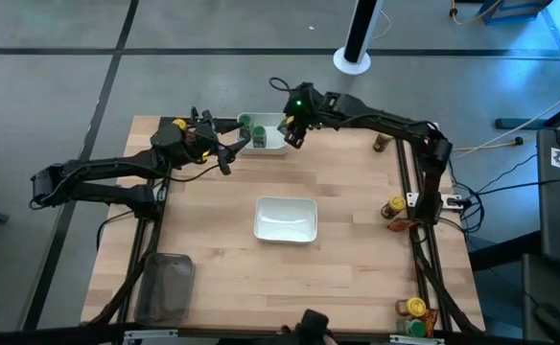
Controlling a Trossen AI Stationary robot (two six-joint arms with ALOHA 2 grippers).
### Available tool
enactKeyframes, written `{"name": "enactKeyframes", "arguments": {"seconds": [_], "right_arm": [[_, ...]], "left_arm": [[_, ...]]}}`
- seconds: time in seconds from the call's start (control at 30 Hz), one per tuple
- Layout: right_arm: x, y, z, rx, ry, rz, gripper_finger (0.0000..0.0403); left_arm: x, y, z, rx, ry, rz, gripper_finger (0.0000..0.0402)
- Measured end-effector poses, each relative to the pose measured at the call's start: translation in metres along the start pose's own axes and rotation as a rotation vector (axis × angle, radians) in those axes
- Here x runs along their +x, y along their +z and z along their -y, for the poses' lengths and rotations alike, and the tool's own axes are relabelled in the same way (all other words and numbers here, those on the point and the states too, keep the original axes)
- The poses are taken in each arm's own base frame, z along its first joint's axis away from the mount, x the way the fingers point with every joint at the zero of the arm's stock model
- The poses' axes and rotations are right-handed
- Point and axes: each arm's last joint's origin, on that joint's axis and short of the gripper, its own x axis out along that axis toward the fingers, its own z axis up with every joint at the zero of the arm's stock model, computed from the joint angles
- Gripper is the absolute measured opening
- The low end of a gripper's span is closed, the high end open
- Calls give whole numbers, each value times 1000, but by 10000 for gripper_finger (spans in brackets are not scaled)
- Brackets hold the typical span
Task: Sort spices by type
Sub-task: Put the top green seasoning bottle into the top white bin
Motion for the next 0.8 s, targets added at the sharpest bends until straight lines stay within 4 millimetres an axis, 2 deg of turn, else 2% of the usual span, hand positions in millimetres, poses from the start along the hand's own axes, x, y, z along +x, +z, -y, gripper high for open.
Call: {"name": "enactKeyframes", "arguments": {"seconds": [0.27,0.43,0.63,0.8], "right_arm": [[1,15,6,15,16,159,216],[1,16,9,17,7,182,216],[2,9,9,8,32,112,216],[3,7,8,3,70,88,216]], "left_arm": [[0,0,0,-1,2,1,235],[0,-2,-2,-1,46,-22,235],[11,-22,-10,133,187,-147,235],[28,-38,-24,154,251,-145,235]]}}
